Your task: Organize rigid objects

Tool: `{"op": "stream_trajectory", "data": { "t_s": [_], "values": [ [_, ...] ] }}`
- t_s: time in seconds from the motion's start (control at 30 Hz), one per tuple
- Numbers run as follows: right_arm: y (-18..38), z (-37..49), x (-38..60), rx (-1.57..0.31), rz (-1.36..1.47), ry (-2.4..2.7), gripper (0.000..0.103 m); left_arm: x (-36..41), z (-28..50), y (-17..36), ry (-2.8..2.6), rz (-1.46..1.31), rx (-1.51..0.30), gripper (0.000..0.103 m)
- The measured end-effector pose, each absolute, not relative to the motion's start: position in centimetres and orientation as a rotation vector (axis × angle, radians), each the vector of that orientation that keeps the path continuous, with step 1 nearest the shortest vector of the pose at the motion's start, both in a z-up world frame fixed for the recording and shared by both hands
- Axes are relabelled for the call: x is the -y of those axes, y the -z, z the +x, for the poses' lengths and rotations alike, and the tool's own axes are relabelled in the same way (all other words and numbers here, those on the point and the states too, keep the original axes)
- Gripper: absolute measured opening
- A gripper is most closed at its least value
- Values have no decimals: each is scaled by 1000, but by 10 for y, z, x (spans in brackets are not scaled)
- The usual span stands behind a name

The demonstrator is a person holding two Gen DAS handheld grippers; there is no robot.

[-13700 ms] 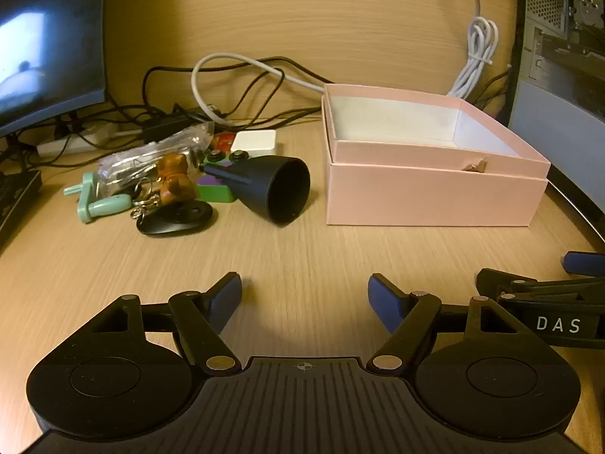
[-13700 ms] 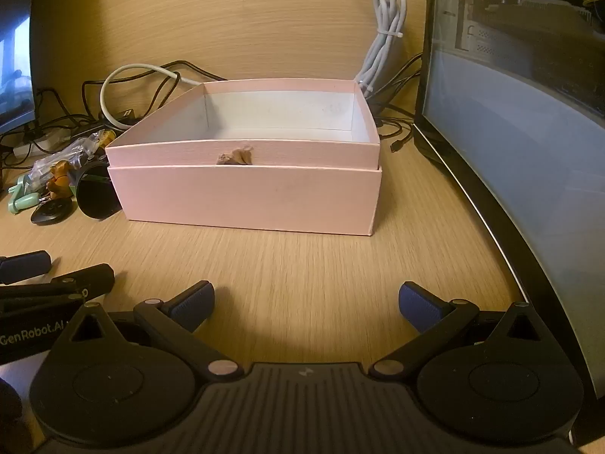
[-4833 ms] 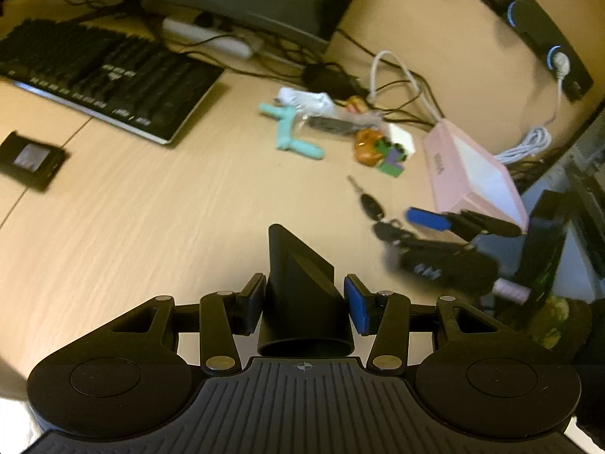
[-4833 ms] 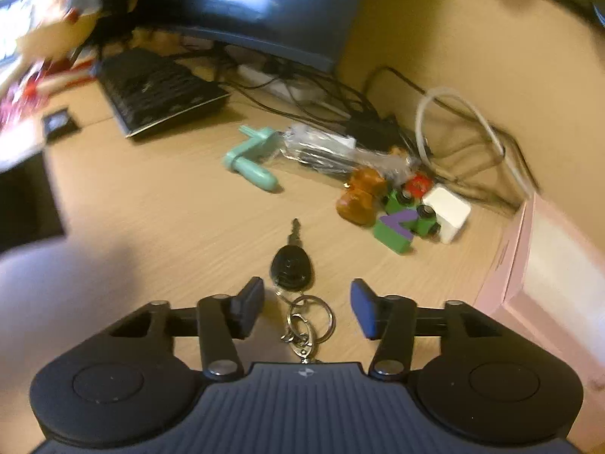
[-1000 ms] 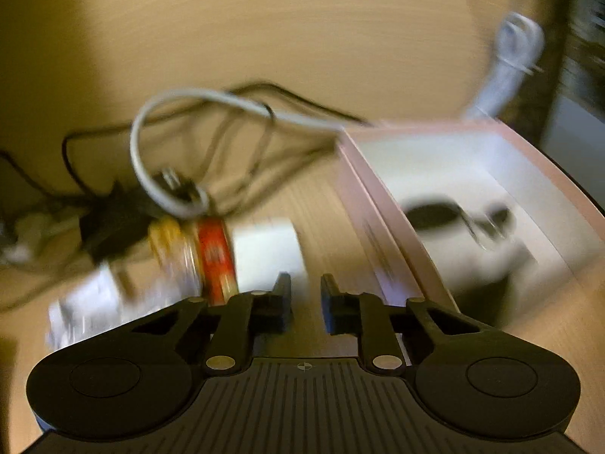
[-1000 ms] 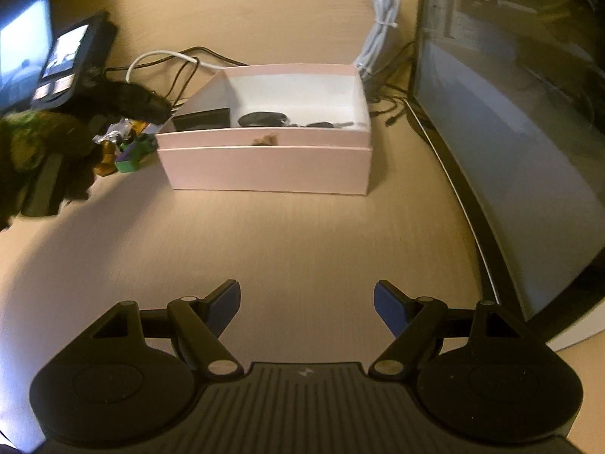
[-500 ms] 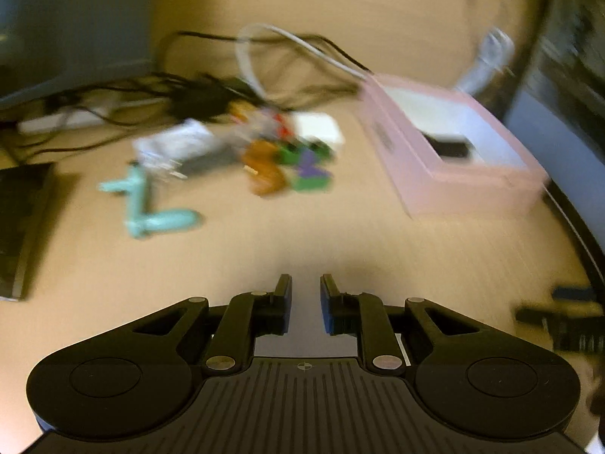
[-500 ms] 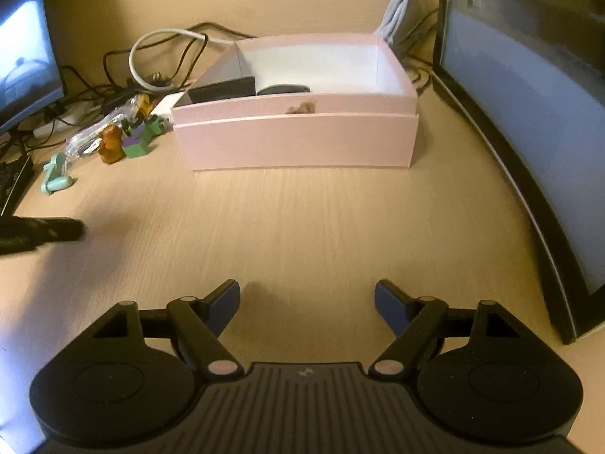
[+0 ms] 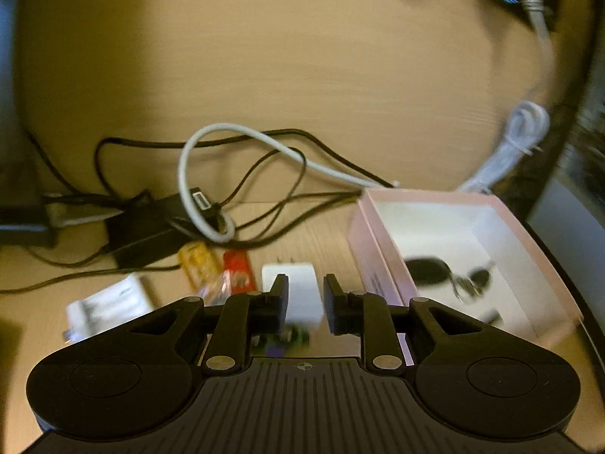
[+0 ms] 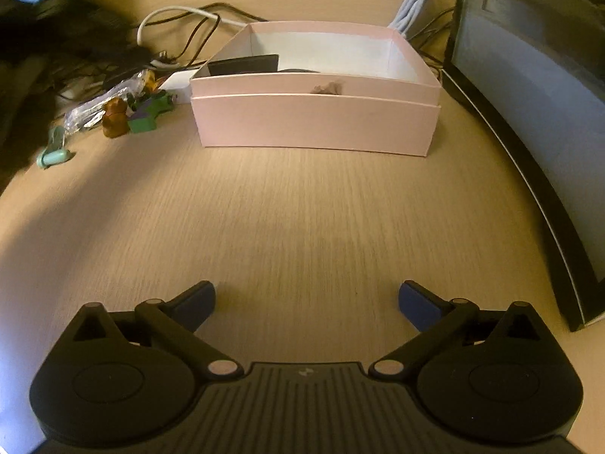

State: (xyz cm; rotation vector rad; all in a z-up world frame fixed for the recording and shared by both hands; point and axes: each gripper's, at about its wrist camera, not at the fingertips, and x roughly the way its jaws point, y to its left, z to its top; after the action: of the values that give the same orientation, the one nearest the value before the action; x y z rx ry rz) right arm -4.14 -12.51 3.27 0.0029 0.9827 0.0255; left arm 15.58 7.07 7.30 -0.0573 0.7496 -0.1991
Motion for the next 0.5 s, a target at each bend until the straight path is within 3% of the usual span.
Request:
{"op": "stream_trajectory", "data": {
  "t_s": [0.17, 0.5],
  "values": [
    [-33, -42, 128, -992, -39, -113, 103, -60, 195, -46, 151, -81, -878, 24],
    [-38, -46, 147, -936, -45, -90, 98, -59, 194, -35, 32, 20, -809, 31]
  ]
}}
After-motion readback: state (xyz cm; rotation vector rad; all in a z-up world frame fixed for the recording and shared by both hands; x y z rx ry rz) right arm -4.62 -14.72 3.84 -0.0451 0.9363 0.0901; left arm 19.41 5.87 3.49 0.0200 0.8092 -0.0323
